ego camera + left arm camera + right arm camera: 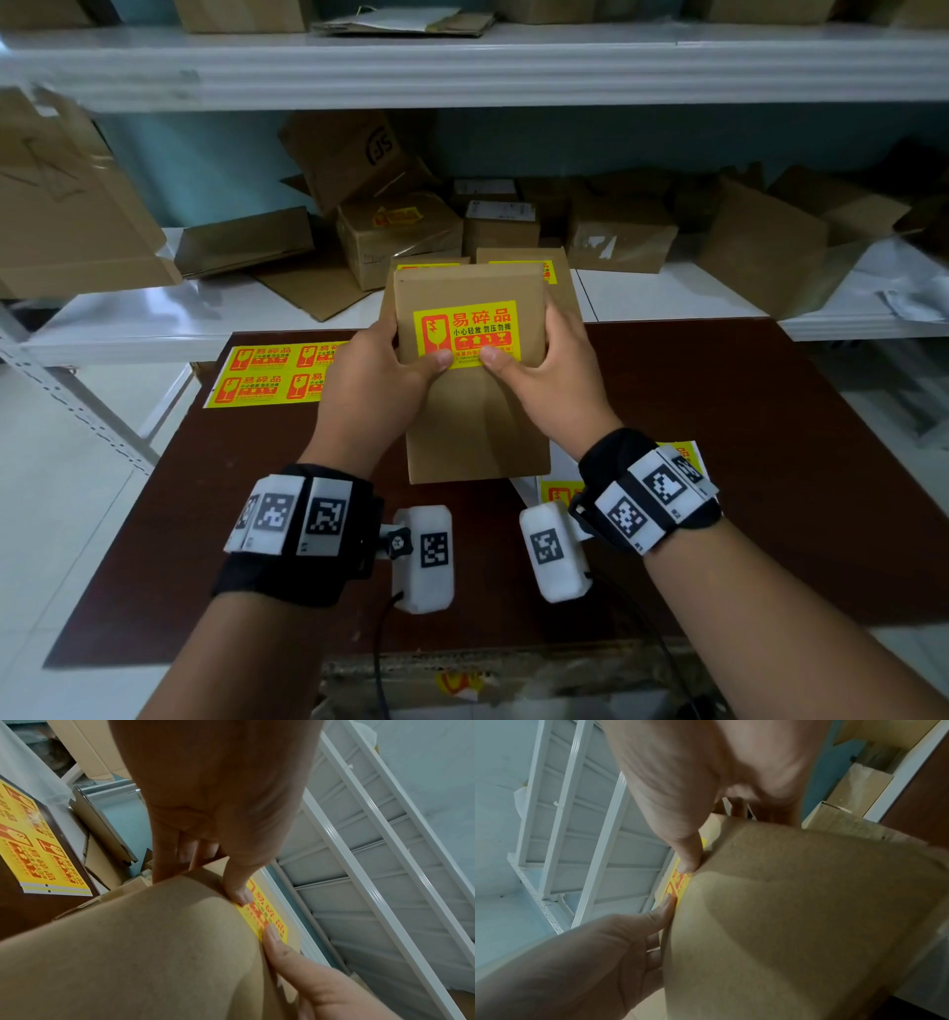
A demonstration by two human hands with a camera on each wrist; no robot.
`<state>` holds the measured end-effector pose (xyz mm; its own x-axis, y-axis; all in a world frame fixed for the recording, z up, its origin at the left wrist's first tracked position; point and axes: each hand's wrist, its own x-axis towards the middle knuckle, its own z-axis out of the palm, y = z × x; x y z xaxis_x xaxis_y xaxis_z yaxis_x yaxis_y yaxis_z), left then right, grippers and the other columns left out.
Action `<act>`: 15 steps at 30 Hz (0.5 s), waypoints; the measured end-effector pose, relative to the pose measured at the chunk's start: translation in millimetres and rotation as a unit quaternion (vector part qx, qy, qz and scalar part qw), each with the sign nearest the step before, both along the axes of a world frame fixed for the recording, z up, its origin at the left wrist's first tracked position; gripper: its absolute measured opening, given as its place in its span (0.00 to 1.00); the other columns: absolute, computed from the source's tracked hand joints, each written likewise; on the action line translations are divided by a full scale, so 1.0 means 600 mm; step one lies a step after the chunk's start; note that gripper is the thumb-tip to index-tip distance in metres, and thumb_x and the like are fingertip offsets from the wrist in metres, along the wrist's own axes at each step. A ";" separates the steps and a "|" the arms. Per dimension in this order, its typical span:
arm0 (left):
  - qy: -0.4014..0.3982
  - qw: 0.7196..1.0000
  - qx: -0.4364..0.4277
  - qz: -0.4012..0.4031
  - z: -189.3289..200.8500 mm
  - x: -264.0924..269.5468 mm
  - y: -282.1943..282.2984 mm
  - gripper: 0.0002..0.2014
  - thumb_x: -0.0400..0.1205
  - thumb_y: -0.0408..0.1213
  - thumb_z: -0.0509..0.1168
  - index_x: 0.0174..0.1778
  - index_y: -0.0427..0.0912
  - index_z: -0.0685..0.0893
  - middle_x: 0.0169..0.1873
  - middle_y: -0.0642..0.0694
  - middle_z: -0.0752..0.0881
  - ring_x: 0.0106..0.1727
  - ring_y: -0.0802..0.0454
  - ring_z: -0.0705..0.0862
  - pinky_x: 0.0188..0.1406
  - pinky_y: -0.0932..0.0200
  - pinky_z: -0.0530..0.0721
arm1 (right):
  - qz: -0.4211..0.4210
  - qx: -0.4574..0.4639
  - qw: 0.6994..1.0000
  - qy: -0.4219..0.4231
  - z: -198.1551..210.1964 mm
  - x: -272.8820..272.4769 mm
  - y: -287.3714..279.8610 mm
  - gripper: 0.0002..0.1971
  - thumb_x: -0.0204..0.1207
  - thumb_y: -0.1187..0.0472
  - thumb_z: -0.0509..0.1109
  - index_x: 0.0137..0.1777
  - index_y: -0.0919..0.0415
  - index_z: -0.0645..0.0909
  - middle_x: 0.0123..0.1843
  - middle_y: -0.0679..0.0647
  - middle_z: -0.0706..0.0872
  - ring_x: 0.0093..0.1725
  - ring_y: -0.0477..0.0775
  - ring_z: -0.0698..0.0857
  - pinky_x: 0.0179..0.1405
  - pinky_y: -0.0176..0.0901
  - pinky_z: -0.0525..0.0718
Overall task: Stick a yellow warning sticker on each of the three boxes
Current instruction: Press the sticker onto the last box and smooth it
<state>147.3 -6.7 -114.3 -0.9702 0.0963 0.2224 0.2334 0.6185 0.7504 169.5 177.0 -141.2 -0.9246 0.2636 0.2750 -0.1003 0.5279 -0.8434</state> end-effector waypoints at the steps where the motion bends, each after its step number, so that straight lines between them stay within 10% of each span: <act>1: -0.006 1.000 -0.002 -0.004 0.000 -0.001 0.000 0.17 0.81 0.47 0.73 0.65 0.48 0.86 0.53 0.54 0.91 0.52 0.55 0.87 0.50 0.54 0.84 | 0.005 0.005 1.000 -0.001 0.000 0.000 0.001 0.42 0.76 0.46 0.78 0.86 0.53 0.64 0.73 0.51 0.75 0.71 0.47 0.77 0.73 0.47 0.79; 5: -0.022 1.000 -0.010 -0.013 -0.002 -0.006 -0.006 0.16 0.84 0.44 0.69 0.67 0.47 0.84 0.54 0.51 0.91 0.56 0.50 0.87 0.56 0.45 0.87 | 0.028 0.029 0.999 -0.017 0.004 0.001 0.007 0.34 0.82 0.51 0.72 0.85 0.53 0.65 0.72 0.52 0.75 0.66 0.41 0.73 0.70 0.40 0.73; 10: -0.028 0.999 -0.008 -0.027 -0.002 -0.010 -0.017 0.13 0.88 0.40 0.62 0.67 0.48 0.84 0.53 0.51 0.91 0.55 0.49 0.87 0.58 0.40 0.86 | 0.064 0.026 0.997 -0.032 0.003 0.000 0.025 0.29 0.86 0.52 0.66 0.86 0.55 0.66 0.72 0.53 0.76 0.72 0.51 0.77 0.77 0.55 0.77; 15: 0.002 1.000 0.017 -0.025 0.007 -0.002 -0.011 0.18 0.87 0.51 0.61 0.71 0.51 0.81 0.55 0.54 0.89 0.57 0.51 0.86 0.52 0.49 0.85 | 0.036 -0.045 0.998 -0.002 0.005 0.006 0.022 0.33 0.82 0.41 0.63 0.85 0.53 0.68 0.75 0.49 0.80 0.74 0.47 0.79 0.75 0.57 0.80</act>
<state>146.3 -13.2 -109.9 -0.9634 0.1377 0.2298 0.2665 0.5799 0.7698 173.0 190.2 -138.1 -0.9431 0.2209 0.2484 -0.1305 0.4414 -0.8878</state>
